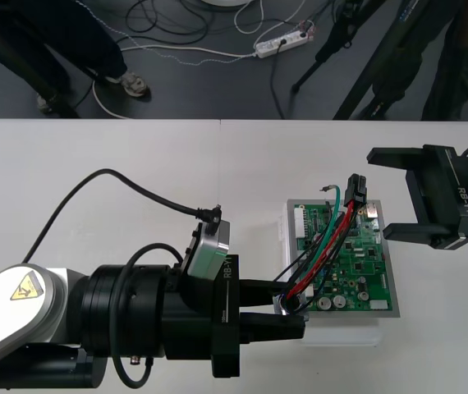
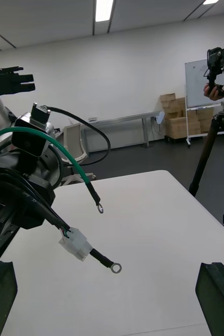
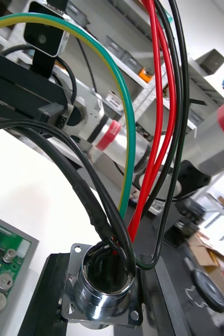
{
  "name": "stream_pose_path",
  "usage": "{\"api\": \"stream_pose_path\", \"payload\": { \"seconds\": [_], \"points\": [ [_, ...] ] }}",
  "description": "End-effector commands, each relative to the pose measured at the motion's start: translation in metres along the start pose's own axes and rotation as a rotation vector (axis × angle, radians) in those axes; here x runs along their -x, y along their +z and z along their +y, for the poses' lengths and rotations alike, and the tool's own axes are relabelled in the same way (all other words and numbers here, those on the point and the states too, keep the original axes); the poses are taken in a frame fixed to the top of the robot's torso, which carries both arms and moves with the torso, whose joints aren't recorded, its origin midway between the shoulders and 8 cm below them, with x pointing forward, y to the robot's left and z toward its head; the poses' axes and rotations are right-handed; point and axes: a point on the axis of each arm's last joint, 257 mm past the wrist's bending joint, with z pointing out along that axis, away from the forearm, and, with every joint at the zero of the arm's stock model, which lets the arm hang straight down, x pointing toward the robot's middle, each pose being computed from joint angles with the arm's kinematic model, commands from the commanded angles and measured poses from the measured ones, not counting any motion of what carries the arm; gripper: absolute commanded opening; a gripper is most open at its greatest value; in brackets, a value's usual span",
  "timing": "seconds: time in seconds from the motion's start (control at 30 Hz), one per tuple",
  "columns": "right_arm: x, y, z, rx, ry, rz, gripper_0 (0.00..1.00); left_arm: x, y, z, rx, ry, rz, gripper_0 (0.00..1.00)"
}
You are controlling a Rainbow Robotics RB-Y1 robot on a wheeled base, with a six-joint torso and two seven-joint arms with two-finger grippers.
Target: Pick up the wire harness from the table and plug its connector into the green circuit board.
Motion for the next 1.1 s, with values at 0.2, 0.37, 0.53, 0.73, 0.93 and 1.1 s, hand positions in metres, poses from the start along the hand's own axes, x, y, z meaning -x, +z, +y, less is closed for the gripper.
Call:
{"api": "stream_pose_path", "payload": {
  "seconds": [0.2, 0.37, 0.53, 0.73, 0.93, 1.1],
  "points": [
    [0.015, -0.004, 0.002, 0.031, 0.012, -0.004, 1.00, 0.016, 0.001, -0.041, -0.211, -0.147, 0.124, 0.00],
    [0.017, -0.007, 0.000, 0.025, 0.012, -0.021, 1.00, 0.017, 0.002, -0.053, -0.262, -0.203, 0.169, 0.00],
    [0.020, -0.008, -0.001, 0.022, 0.005, -0.023, 1.00, 0.015, -0.005, -0.057, -0.318, -0.253, 0.242, 0.00],
    [0.018, -0.011, -0.004, 0.010, 0.012, -0.026, 1.00, 0.012, -0.015, -0.051, -0.383, -0.275, 0.300, 0.00],
    [0.025, -0.012, -0.003, 0.013, 0.022, -0.051, 1.00, 0.013, -0.023, -0.044, -0.436, -0.276, 0.341, 0.00],
    [0.030, -0.017, -0.004, 0.010, 0.030, -0.058, 1.00, 0.012, -0.028, -0.046, -0.496, -0.307, 0.368, 0.00]
  ]
}}
